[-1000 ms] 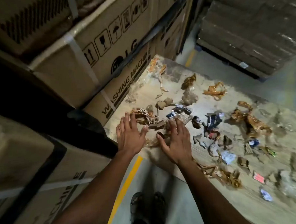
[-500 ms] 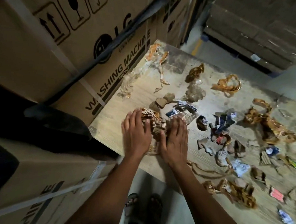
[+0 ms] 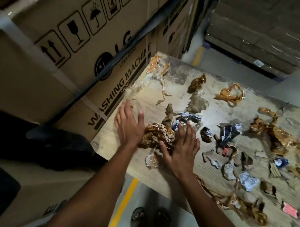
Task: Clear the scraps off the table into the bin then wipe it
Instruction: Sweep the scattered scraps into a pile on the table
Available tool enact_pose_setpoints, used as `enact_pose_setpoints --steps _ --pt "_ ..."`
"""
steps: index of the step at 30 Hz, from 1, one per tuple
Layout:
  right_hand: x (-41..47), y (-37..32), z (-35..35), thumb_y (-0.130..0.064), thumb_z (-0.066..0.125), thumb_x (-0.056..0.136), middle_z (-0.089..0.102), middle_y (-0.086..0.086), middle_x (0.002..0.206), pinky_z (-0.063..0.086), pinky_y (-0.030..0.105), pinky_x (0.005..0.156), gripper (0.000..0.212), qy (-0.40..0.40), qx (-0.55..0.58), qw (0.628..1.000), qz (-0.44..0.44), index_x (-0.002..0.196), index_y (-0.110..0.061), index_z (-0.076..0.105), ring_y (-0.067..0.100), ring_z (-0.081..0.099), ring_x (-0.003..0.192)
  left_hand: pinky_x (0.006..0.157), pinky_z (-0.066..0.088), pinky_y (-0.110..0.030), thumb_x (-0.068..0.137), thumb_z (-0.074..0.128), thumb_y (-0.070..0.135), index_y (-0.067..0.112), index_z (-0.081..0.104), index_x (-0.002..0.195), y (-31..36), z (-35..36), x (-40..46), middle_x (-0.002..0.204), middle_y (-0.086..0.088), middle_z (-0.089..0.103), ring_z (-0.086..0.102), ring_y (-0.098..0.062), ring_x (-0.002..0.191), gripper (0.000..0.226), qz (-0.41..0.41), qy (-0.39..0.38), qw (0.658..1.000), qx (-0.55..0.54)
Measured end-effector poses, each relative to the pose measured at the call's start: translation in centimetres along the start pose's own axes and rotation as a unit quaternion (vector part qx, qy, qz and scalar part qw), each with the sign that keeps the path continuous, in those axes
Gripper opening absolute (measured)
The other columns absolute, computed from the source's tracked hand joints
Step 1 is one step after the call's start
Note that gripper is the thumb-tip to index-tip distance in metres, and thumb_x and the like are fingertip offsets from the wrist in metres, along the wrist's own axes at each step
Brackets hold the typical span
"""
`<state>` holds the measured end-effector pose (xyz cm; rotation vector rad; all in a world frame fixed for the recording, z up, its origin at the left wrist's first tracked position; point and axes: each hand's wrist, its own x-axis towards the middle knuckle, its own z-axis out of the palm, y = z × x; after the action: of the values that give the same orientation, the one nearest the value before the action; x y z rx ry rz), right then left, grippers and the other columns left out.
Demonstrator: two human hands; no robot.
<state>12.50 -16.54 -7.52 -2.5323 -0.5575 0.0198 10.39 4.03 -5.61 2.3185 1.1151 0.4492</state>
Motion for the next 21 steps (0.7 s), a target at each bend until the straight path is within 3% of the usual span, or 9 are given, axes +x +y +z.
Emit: enact_pose_setpoints --steps 4,6,9,12,15,17,19,21 --pt "0.6 0.3 0.9 -0.085 0.042 0.094 -0.002 0.008 0.182 0.003 0.065 0.129 0.101 -0.008 -0.020 1.000 0.001 0.172 -0.033 0.007 0.036 0.001 0.167 0.130 0.015 -0.059 0.108 0.047 0.057 0.027 0.015 0.172 -0.9 0.4 5.3 0.181 0.000 0.011 0.016 -0.029 0.164 0.078 0.010 -0.053 0.998 0.039" --pt "0.7 0.7 1.3 -0.083 0.046 0.094 -0.006 0.006 0.182 0.003 0.066 0.129 0.098 -0.017 -0.026 1.000 0.003 0.172 -0.036 0.010 0.036 -0.003 0.167 0.131 0.014 -0.058 0.109 0.045 0.056 0.028 0.015 0.172 -0.9 1.3 6.4 0.180 0.000 0.016 0.016 -0.027 0.165 0.076 0.025 -0.095 0.995 0.030" --pt "0.8 1.0 1.6 -0.077 0.050 0.094 -0.009 0.004 0.182 0.005 0.067 0.130 0.095 -0.029 -0.027 0.999 0.001 0.172 -0.042 0.009 0.035 -0.008 0.167 0.133 0.014 -0.057 0.110 0.034 0.060 0.031 0.035 0.165 -0.6 2.4 5.9 0.173 0.002 0.034 0.023 -0.026 0.162 0.062 0.062 -0.127 0.990 0.020" --pt "0.9 0.9 1.5 -0.074 0.053 0.094 -0.004 0.005 0.182 0.007 0.066 0.130 0.095 -0.025 -0.029 0.999 0.005 0.172 -0.040 0.010 0.036 -0.005 0.167 0.134 0.011 -0.055 0.114 0.040 0.047 0.033 0.049 0.157 -0.3 3.0 3.8 0.171 0.005 0.038 0.024 -0.023 0.161 0.046 0.117 -0.167 0.978 0.035" --pt "1.1 0.8 1.4 -0.074 0.052 0.093 -0.002 0.006 0.182 0.009 0.067 0.130 0.095 -0.029 -0.025 0.999 0.011 0.172 -0.039 0.011 0.036 -0.004 0.167 0.117 0.045 -0.055 0.111 0.045 0.044 0.032 0.058 0.137 0.6 2.7 2.8 0.152 0.006 0.054 0.050 -0.018 0.135 0.032 0.108 -0.143 0.984 -0.019" --pt "1.2 0.9 1.3 -0.074 0.050 0.094 -0.004 0.005 0.182 0.009 0.067 0.130 0.095 -0.035 -0.027 0.999 0.015 0.172 -0.041 0.009 0.035 -0.006 0.167 0.102 0.056 -0.050 0.109 0.045 0.049 0.034 0.052 0.137 1.8 2.4 3.5 0.145 0.007 0.054 0.055 -0.014 0.121 0.032 0.080 -0.107 0.989 -0.064" --pt "1.4 0.9 1.4 -0.074 0.050 0.095 -0.007 0.004 0.182 0.007 0.066 0.131 0.094 -0.041 -0.033 0.998 0.020 0.172 -0.043 0.005 0.033 -0.010 0.167 0.110 0.050 -0.049 0.109 0.046 0.056 0.035 0.042 0.153 3.1 2.3 5.0 0.161 0.004 0.043 0.053 -0.021 0.134 0.049 0.086 -0.104 0.987 -0.085" --pt "1.6 0.8 1.5 -0.073 0.051 0.096 -0.008 0.004 0.182 0.005 0.064 0.132 0.093 -0.043 -0.038 0.998 0.025 0.171 -0.044 0.005 0.033 -0.010 0.167 0.118 0.033 -0.052 0.107 0.047 0.061 0.039 0.026 0.167 4.8 2.6 6.8 0.176 0.007 0.021 0.031 -0.028 0.157 0.066 0.108 -0.152 0.978 -0.097"
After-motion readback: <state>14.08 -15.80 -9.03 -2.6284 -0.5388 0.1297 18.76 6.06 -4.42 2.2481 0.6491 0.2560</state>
